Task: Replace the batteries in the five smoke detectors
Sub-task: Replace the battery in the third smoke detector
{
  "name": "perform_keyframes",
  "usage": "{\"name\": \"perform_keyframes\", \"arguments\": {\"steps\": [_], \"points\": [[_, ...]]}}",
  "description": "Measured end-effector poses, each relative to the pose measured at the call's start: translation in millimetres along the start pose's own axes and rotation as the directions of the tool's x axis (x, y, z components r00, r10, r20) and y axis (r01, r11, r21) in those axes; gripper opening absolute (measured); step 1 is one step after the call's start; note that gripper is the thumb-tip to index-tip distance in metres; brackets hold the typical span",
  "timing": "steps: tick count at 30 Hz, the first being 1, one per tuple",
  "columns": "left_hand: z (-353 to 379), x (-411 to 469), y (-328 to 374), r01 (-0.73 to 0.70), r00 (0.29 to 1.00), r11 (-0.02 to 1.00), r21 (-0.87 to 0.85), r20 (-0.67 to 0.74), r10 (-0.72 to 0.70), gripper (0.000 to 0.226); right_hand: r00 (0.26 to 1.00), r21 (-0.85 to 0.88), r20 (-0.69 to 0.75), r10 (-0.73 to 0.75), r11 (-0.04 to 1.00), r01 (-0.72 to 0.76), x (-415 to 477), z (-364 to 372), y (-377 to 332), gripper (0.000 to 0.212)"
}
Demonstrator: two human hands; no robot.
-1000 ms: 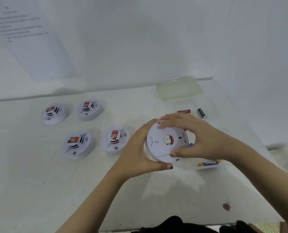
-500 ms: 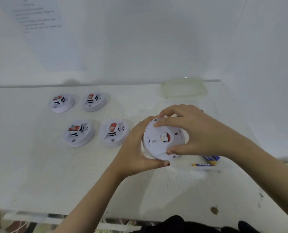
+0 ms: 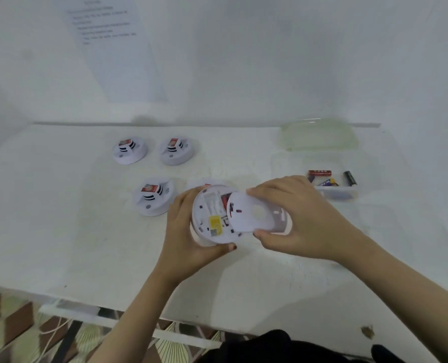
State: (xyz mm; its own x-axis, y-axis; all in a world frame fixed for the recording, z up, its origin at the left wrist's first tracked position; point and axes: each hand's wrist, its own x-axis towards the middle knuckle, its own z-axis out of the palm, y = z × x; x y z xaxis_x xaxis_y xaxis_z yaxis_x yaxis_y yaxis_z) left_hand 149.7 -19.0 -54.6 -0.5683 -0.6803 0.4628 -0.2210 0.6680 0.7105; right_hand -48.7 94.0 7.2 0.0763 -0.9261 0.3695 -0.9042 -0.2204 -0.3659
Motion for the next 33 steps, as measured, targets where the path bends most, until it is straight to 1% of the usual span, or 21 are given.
{"name": "perform_keyframes", "arguments": {"steps": [3,5,7,9,11,15,17,18,19,20,21,22,24,26,28,31,33], "points": [[-22,-3,-20,0.084,0.994,0.996,0.008,-0.065,-0.084,0.087,0.999,-0.073,0.034,0.001,0.997,0.001,-1,15,-9,0.053],[-34,-4,-24,0.13,0.986,0.992,-0.009,-0.102,-0.13,0.088,0.994,-0.119,0.108,0.015,0.993,-0.002,-2,26,-16,0.052],[-43,-6,-22,0.148,0.98,0.987,-0.064,-0.127,-0.155,0.084,0.979,-0.154,0.198,0.039,0.988,-0.008,-4,40,-21,0.053],[-47,-9,-25,0.165,0.977,0.983,-0.076,-0.121,-0.174,0.084,0.964,-0.193,0.259,0.067,0.981,-0.016,-5,55,-23,0.053],[-49,-12,-28,0.215,0.968,0.973,-0.084,-0.111,-0.224,0.088,0.952,-0.232,0.291,0.092,0.972,-0.023,-6,68,-22,0.053],[-50,-15,-28,0.236,0.966,0.963,-0.129,-0.077,-0.247,0.082,0.912,-0.26,0.384,0.142,0.965,-0.041,-5,75,-21,0.059],[-49,-15,-27,0.229,0.969,0.96,-0.158,-0.057,-0.24,0.084,0.92,-0.203,0.363,0.145,0.976,-0.073,-5,74,-21,0.07],[-48,-14,-27,0.225,0.971,0.959,-0.172,-0.045,-0.236,0.085,0.931,-0.124,0.327,0.16,0.984,-0.125,-5,72,-23,0.072],[-47,-13,-26,0.221,0.973,0.957,-0.187,-0.03,-0.23,0.086,0.943,-0.004,0.273,0.19,0.981,-0.196,-4,69,-26,0.07],[-46,-12,-24,0.213,0.975,0.955,-0.204,-0.016,-0.221,0.086,0.945,0.133,0.224,0.241,0.952,-0.274,-3,66,-30,0.067],[-44,-11,-21,0.203,0.978,0.954,-0.223,0.0,-0.208,0.085,0.939,0.269,0.184,0.292,0.904,-0.334,-1,62,-33,0.069],[-41,-9,-16,0.189,0.981,0.952,-0.242,0.014,-0.192,0.085,0.931,0.388,0.16,0.329,0.846,-0.366,0,59,-34,0.074],[-34,-3,-5,0.161,0.987,0.947,-0.28,0.045,-0.154,0.086,0.93,0.548,0.14,0.339,0.756,-0.358,3,53,-34,0.08],[-27,3,3,0.135,0.99,0.942,-0.306,0.085,-0.114,0.088,0.935,0.619,0.115,0.335,0.713,-0.331,3,45,-33,0.079],[-20,9,6,0.124,0.987,0.943,-0.309,0.137,-0.085,0.09,0.931,0.634,0.066,0.359,0.705,-0.317,-1,38,-30,0.075],[-9,16,11,0.149,0.972,0.957,-0.251,0.217,-0.095,0.105,0.919,0.572,0.003,0.395,0.753,-0.326,-10,31,-24,0.074],[0,20,15,0.157,0.964,0.959,-0.236,0.249,-0.097,0.107,0.915,0.522,-0.02,0.404,0.784,-0.335,-17,26,-20,0.077]]}}
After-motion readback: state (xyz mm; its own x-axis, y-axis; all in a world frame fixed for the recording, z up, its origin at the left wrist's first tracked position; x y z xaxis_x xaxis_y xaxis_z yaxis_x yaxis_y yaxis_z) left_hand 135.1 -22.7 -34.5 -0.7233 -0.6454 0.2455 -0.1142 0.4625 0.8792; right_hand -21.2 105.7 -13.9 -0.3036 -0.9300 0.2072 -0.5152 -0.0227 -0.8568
